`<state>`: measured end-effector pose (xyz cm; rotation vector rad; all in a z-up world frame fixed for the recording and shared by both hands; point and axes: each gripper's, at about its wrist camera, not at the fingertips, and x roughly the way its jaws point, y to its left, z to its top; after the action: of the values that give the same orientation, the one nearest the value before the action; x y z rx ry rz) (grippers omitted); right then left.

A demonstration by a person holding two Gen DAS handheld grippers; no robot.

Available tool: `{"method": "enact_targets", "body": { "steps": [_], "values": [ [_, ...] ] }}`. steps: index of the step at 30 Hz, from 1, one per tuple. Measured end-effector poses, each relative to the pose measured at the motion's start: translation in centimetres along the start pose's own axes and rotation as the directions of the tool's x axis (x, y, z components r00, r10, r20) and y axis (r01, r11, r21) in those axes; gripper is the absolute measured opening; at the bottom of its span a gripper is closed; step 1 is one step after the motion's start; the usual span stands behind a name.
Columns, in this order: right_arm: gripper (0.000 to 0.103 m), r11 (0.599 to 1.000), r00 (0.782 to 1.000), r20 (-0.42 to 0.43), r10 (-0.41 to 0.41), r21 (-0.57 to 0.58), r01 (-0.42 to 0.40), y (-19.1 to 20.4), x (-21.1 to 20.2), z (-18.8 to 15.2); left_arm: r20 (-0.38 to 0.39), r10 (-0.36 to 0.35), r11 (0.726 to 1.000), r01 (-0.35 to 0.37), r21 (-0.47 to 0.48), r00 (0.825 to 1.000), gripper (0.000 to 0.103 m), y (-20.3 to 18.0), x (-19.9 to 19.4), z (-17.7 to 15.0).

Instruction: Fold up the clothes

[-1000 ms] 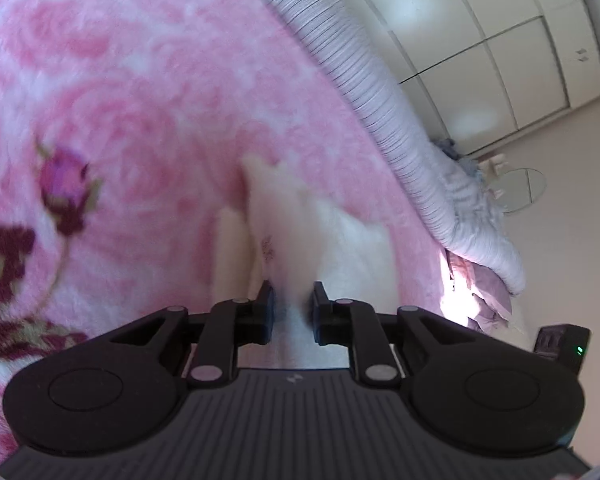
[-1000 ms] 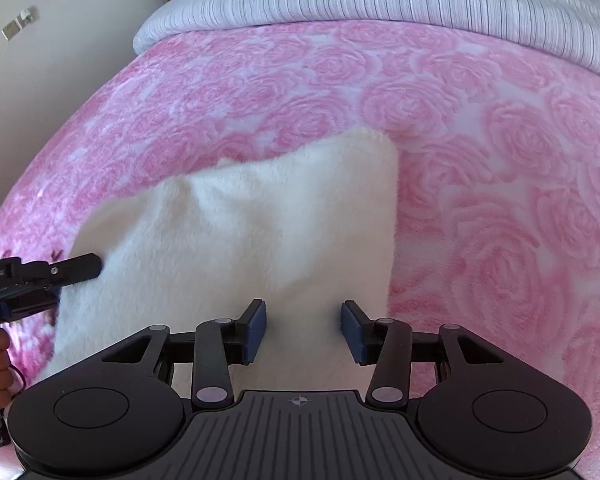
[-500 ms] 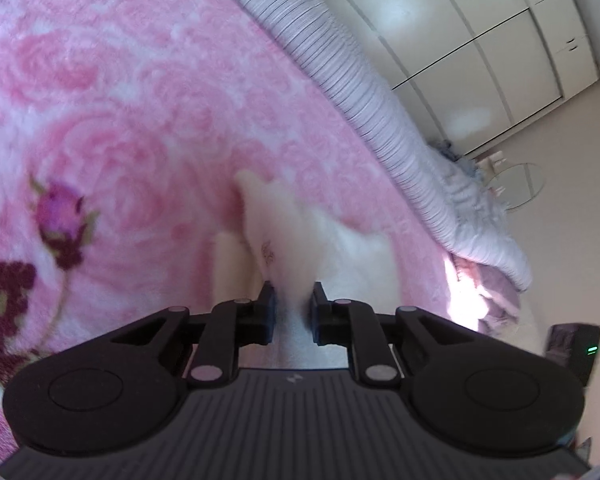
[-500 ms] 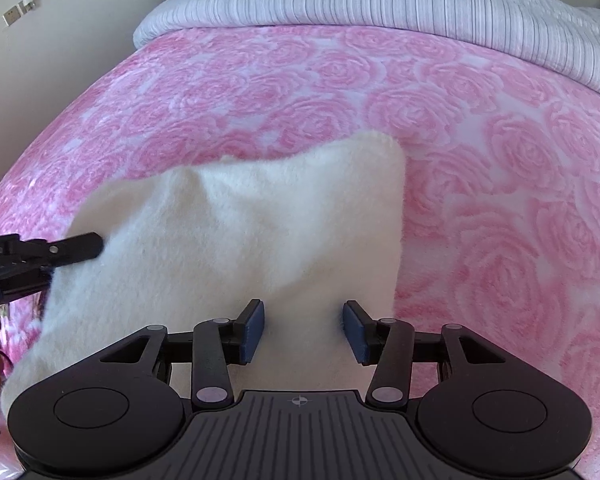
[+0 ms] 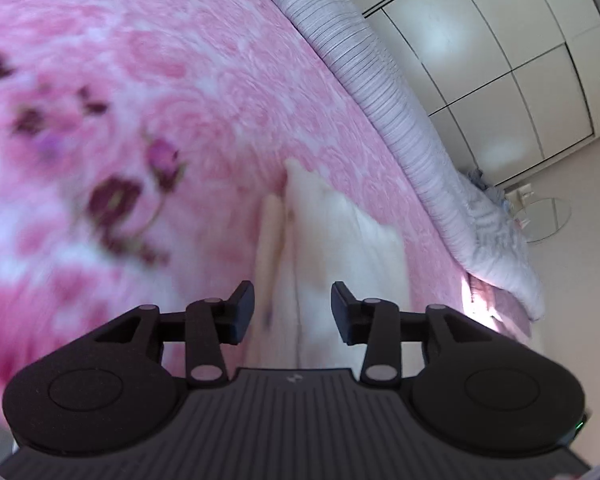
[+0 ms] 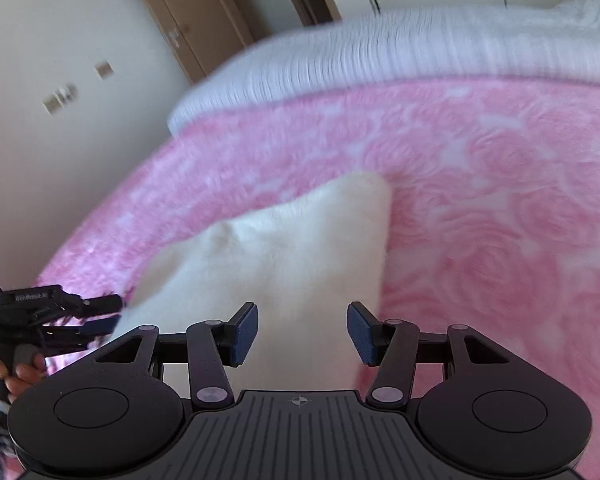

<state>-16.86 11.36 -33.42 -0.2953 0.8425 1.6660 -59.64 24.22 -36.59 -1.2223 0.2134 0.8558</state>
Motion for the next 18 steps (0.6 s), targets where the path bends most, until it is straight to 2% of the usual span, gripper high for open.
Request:
{"method": "enact_targets", "body": {
  "steps": [3, 6, 9, 13, 14, 15, 16, 17, 18],
  "values": [
    [0.054, 0.994, 0.999, 0.023, -0.046, -0.098, 0.048, 0.4, -4.3, -3.6, -0.029, -0.028, 0.999, 0.026, -0.047, 0.999, 0.042, 0.2, -2.5, -2.6],
    [0.054, 0.976, 0.999, -0.015, -0.045, -0.212, 0.041, 2.0, -6.5, -6.4, -0.076, -0.063, 0.995, 0.056, -0.088, 0.995, 0.046, 0.4, -2.9, -4.6],
    [0.054, 0.945, 0.996, -0.041, -0.082, -0.321, 0.064, 4.2, -6.1, -8.1, -0.078, -0.058, 0.992, 0.048, -0.12, 0.995, 0.047, 0.5, -2.0, -5.3],
    [0.054, 0.888, 0.989, -0.022, -0.144, -0.444, 0.119, 6.8, -3.4, -9.2, -0.054, -0.044, 0.987, 0.035, -0.155, 0.998, 0.047, 0.9, -0.3, -5.4],
    [0.054, 0.873, 0.988, -0.01, -0.157, -0.469, 0.133, 7.3, -2.7, -9.5, -0.038, -0.043, 0.988, 0.037, -0.153, 0.998, 0.046, 1.0, -0.1, -5.3],
    [0.054, 0.857, 0.986, 0.004, -0.169, -0.494, 0.148, 7.7, -2.0, -9.8, -0.025, -0.041, 0.99, 0.038, -0.136, 0.999, 0.032, 0.8, -0.1, -5.2],
    [0.04, 0.84, 0.982, 0.019, -0.19, -0.514, 0.172, 8.2, -1.4, -9.9, -0.013, -0.038, 0.992, 0.036, -0.117, 0.999, 0.029, 0.6, -0.2, -5.0],
    [0.015, 0.826, 0.977, 0.036, -0.208, -0.529, 0.196, 8.5, -1.0, -10.1, 0.001, -0.025, 0.997, 0.025, -0.079, 1.0, 0.021, 0.2, -0.4, -4.9],
    [0.015, 0.815, 0.975, 0.06, -0.215, -0.539, 0.213, 8.9, -1.0, -10.1, 0.02, -0.014, 1.0, 0.014, -0.022, 1.0, 0.019, -0.3, -0.8, -4.9]
  ]
}}
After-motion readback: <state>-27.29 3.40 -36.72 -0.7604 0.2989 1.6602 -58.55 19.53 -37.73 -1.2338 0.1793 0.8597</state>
